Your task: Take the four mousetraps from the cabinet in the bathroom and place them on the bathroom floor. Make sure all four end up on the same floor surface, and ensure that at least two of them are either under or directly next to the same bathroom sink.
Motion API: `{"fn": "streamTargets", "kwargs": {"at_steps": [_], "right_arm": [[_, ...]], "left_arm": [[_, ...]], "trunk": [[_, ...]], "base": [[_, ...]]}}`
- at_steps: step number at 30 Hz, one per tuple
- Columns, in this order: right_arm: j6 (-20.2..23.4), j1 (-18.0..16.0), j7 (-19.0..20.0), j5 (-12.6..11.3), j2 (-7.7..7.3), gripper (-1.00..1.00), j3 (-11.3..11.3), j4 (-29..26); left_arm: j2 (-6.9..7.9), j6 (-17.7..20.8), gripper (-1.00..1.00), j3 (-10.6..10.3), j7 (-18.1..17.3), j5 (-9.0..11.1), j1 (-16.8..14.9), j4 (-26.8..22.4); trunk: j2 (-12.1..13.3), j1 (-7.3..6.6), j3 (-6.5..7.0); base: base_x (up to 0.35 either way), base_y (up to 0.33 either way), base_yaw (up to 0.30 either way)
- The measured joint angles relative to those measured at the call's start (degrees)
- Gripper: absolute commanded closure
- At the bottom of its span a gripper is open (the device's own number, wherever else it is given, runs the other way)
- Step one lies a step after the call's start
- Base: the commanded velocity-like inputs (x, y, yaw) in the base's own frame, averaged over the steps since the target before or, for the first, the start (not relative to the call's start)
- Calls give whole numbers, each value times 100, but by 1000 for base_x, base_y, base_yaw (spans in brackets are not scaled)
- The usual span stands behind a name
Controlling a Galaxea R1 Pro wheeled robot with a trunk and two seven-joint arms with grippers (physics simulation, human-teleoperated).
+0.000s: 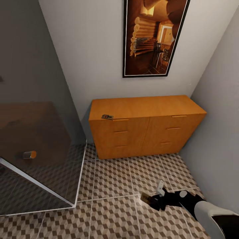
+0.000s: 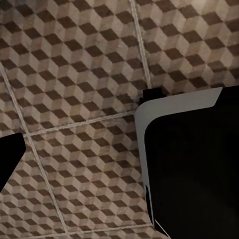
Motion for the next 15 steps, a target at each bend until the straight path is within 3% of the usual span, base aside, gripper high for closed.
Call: {"fn": "streamTargets", "kwargs": {"at_steps": [2, 10, 12, 15], "right_arm": [[-283, 387, -324, 9, 1, 100, 21, 3], [-1177, 1244, -1283, -28, 10, 100, -32, 9], [-1270, 1406, -1485, -134, 11, 100, -39, 10], [-1335, 1610, -1766, -658, 21, 100, -50, 9]], "left_arm": [[4, 0, -100, 0, 0, 2, 0, 0], [17, 0, -100, 0, 0, 4, 1, 0], [18, 0, -100, 0, 0, 4, 0, 0], [18, 0, -100, 0, 0, 2, 1, 0]], "trunk": [[0, 0, -1], [0, 0, 0], [0, 0, 0], [-1, 0, 0]], "base": [[0, 0, 0], [0, 0, 0], [0, 0, 0], [0, 0, 0]]}}
